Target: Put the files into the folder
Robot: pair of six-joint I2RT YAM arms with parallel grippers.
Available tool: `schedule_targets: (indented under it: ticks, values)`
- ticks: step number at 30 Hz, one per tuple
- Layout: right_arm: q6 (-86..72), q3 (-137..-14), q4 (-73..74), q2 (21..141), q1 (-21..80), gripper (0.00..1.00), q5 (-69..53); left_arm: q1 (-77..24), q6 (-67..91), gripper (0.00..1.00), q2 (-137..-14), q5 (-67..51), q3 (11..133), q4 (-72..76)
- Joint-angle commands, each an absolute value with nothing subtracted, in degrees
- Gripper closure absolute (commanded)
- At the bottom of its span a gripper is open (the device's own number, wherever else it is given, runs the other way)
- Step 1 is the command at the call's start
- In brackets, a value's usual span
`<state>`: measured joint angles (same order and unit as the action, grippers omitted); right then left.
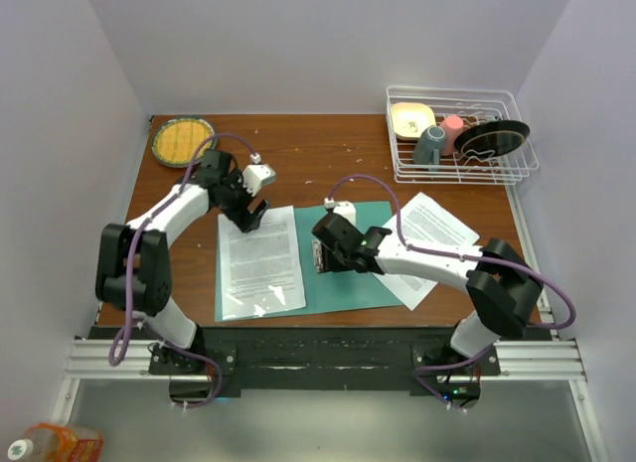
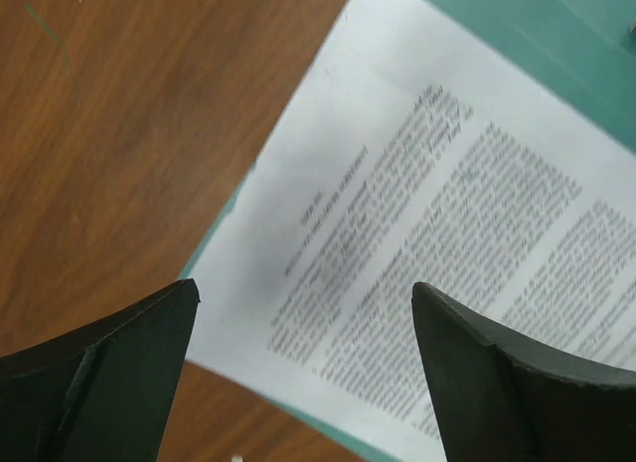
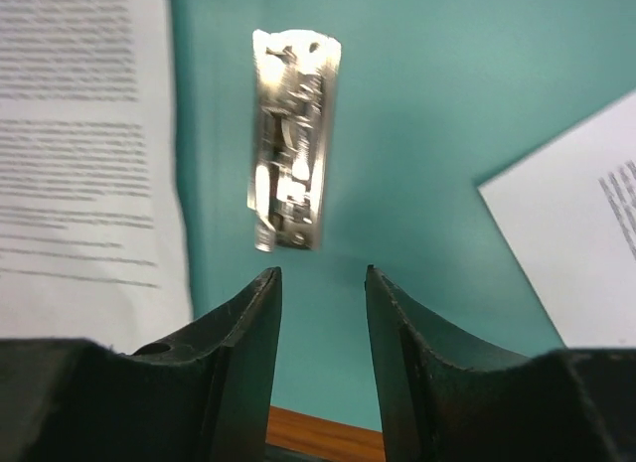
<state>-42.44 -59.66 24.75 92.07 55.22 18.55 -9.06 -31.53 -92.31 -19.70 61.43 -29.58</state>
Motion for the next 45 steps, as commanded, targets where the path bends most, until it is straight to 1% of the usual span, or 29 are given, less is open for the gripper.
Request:
schedule_targets:
  ticks: [1,3,4,5,6,14,25,33,45]
  values:
    - [-42.1,-53.02,20.76,89.47,54.15,0.65,19.43,-14.48,-23.47,0.05,-97.37,-17.32,69.51,-24.08]
    - [-42.54,-51.51,19.61,89.65,53.79,0.77,18.46,-16.6,-21.89,0.05,-99.57,-16.88,71.44,-23.38]
    - [-42.54,-50.55,18.82,90.17,53.7,0.88,18.11,-18.7,-21.62,0.05,-100.36,-16.18,72.06,-23.29]
    - [-42.45,-50.19,18.37,90.44,53.7,0.95,17.5,-19.68,-21.19,0.05,-101.5,-15.91,72.42,-23.2]
    - [-42.45,-49.75,17.93,90.61,53.7,0.99,17.06,-20.47,-21.09,0.05,-102.12,-15.39,72.86,-23.03]
    - [-44.82,-47.29,13.72,94.12,53.35,1.0,13.28,-23.55,-20.92,0.05,-106.26,-10.9,72.25,-22.24]
    - [-49.39,-46.76,8.88,99.93,50.19,1.0,8.79,-25.05,-21.27,0.06,-106.96,-9.67,68.38,-20.74]
    - [-51.33,-46.49,5.01,103.18,48.6,1.0,5.54,-25.22,-21.8,0.06,-105.47,-10.28,63.47,-20.22]
    - [-53.7,-46.14,2.29,106.87,48.52,1.0,5.71,-25.58,-21.8,0.06,-101.52,-12.57,57.39,-21.27]
